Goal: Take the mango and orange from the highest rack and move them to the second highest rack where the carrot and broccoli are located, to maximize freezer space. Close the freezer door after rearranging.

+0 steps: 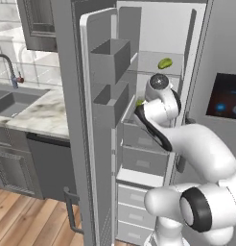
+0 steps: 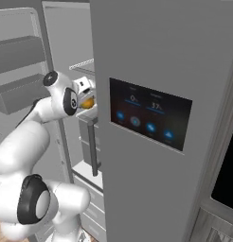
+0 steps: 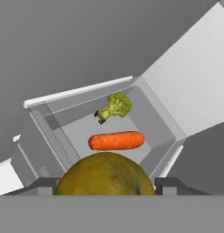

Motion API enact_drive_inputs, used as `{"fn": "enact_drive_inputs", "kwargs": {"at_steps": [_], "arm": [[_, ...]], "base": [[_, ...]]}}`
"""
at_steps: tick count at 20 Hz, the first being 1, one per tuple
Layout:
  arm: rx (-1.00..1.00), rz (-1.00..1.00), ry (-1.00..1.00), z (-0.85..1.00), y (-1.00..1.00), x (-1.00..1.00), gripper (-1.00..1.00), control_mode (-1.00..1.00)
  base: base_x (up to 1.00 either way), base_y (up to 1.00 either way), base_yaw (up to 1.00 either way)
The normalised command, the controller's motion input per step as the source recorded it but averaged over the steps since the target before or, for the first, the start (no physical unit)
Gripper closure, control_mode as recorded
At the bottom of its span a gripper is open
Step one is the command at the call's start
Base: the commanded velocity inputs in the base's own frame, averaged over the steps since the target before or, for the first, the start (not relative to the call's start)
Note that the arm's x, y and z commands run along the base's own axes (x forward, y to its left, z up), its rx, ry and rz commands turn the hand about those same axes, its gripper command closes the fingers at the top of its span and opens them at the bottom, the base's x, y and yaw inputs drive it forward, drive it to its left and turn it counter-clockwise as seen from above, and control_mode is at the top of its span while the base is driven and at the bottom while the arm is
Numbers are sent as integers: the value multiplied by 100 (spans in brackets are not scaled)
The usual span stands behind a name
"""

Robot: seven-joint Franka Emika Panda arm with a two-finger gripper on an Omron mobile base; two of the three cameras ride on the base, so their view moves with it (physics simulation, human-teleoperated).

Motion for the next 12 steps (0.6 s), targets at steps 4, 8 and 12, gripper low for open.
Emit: {"fn": "enact_drive_inputs", "kwargs": {"at_steps": [4, 8, 12], "arm": [[0, 0, 0, -39, -13, 68, 100, -100], [0, 0, 0, -33, -5, 69, 100, -100], [0, 0, 0, -22, 0, 69, 100, -100]], "base": [[0, 0, 0], [0, 0, 0], [0, 0, 0]]}}
